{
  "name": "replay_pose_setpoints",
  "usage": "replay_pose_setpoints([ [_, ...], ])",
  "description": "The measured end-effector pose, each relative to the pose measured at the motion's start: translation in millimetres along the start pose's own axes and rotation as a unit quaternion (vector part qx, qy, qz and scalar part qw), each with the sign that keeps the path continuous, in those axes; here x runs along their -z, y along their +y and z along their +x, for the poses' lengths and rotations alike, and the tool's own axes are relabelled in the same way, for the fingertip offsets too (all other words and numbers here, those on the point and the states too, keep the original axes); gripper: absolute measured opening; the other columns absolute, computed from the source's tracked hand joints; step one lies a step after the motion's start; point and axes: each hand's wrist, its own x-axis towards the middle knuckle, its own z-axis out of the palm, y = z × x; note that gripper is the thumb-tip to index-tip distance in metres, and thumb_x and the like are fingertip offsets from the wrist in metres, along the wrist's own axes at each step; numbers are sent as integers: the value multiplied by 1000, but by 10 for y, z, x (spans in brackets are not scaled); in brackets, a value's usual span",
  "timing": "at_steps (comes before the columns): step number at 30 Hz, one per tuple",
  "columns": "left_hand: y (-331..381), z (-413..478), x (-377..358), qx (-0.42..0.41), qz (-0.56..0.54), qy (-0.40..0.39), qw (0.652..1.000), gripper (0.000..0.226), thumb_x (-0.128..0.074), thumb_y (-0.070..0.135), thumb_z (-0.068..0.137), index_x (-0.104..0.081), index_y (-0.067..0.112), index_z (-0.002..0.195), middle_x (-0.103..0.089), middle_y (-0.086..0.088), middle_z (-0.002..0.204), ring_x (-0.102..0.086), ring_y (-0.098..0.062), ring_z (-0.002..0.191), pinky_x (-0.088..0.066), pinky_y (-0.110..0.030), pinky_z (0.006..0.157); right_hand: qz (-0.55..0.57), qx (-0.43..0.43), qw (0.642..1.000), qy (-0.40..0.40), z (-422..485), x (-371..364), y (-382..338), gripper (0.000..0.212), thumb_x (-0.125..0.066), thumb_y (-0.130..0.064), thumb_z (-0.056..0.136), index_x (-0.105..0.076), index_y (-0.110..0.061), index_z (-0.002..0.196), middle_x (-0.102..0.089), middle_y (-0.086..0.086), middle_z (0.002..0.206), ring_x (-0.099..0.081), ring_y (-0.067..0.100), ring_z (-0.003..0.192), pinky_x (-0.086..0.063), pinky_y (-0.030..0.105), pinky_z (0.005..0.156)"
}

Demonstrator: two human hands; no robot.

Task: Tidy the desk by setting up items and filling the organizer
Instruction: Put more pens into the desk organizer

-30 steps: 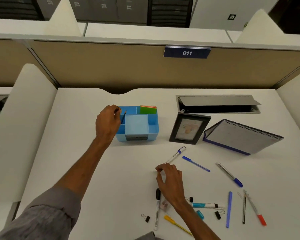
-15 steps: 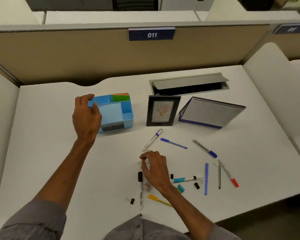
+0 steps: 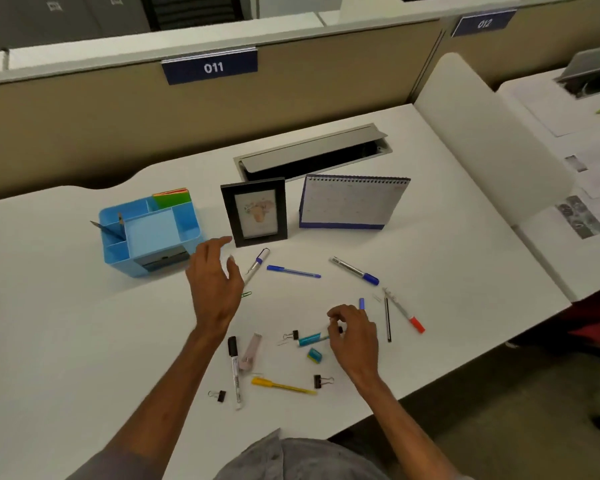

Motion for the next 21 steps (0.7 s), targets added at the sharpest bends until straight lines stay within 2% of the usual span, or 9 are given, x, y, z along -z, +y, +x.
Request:
replay_pose_setpoints([
  [4, 235, -253, -299, 23, -23, -71, 997, 38, -59, 16, 103, -57, 23, 140, -58, -1, 142, -53, -21, 132, -46, -45, 114, -4, -73, 995, 70, 17, 367, 466, 17, -73, -17, 93, -68, -25, 107, -69, -10, 100, -62, 8, 89, -57, 35, 77],
  [7, 427, -568, -517, -37, -12, -132, 990, 38, -57, 17, 103, -56, 30, 139, -58, 6, 142, -52, -14, 132, -40, -30, 115, -25, -118, 988, 95, 18, 539, 735, 15, -74, -19, 92, -67, -24, 104, -69, -7, 96, -62, 9, 81, -56, 29, 68],
  [12, 739, -981, -894, -103, 7, -219, 970, 32, -57, 15, 103, -62, 30, 131, -63, 9, 131, -56, -10, 120, -47, -26, 104, -40, -143, 986, 79, 81, 643, 907, 14, -73, -30, 93, -63, -23, 99, -63, -7, 89, -61, 13, 77, -57, 40, 70],
  [16, 910, -1207, -1155, -140, 14, -272, 952, 29, -56, 14, 103, -65, 30, 125, -64, 11, 124, -56, -8, 116, -43, -18, 97, -39, -157, 985, 63, 104, 625, 923, 22, -71, -42, 94, -62, -23, 101, -62, -6, 90, -61, 13, 78, -58, 38, 69],
  [21, 1000, -1258, -1366, -150, 38, -294, 943, 28, -54, 15, 104, -66, 28, 125, -64, 9, 127, -55, -9, 118, -38, -15, 99, -65, -162, 983, 52, 187, 618, 904, 25, -70, -45, 94, -63, -23, 101, -65, -5, 89, -62, 11, 76, -59, 33, 69],
])
